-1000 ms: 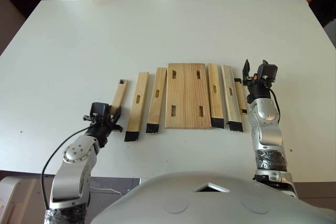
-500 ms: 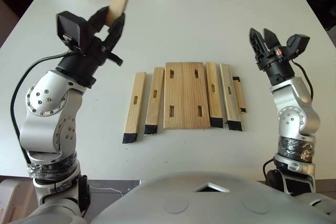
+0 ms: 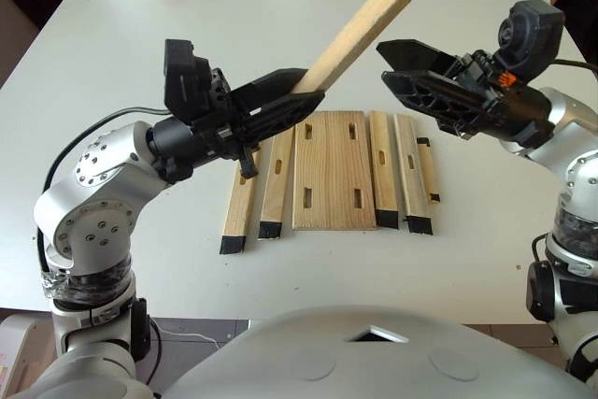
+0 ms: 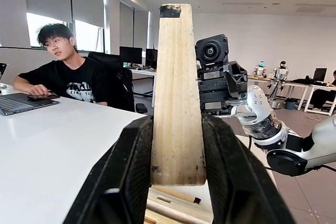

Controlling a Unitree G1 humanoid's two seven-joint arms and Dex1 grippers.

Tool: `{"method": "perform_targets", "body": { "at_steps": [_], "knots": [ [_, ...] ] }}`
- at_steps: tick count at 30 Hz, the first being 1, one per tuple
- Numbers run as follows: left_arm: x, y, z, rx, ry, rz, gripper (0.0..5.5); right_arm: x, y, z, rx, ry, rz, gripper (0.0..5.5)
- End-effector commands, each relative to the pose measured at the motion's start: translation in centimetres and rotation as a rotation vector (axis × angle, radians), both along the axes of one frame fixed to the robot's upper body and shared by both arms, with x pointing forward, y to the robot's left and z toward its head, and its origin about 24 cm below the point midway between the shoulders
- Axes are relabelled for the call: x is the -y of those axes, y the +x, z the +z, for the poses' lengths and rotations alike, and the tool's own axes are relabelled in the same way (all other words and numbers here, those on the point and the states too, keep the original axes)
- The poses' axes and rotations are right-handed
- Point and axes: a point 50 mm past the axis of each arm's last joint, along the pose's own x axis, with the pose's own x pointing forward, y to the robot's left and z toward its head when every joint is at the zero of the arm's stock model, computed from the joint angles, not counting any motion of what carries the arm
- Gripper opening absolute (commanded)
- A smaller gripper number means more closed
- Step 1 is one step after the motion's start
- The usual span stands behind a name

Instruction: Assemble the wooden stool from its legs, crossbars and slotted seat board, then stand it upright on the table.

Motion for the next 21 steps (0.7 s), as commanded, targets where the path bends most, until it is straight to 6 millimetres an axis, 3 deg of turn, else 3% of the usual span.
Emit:
{"method": "perform_targets", "body": {
  "at_steps": [1,12,21],
  "knots": [
    [0.24,-0.43,-0.49,-0.002,0.037,-0.047,1.3,-0.15,0.21,0.3,0.005,0.002,0.02,2.87],
    [-0.42,-0.66,-0.91,-0.089,-0.024,-0.117,1.3,-0.39,-0.18,0.79,0.032,-0.002,0.091,2.87],
    [-0.4,-1.06,-1.43,-0.131,-0.01,-0.163,1.3,-0.44,-0.34,0.99,0.047,-0.007,0.121,1.53]
  ]
}}
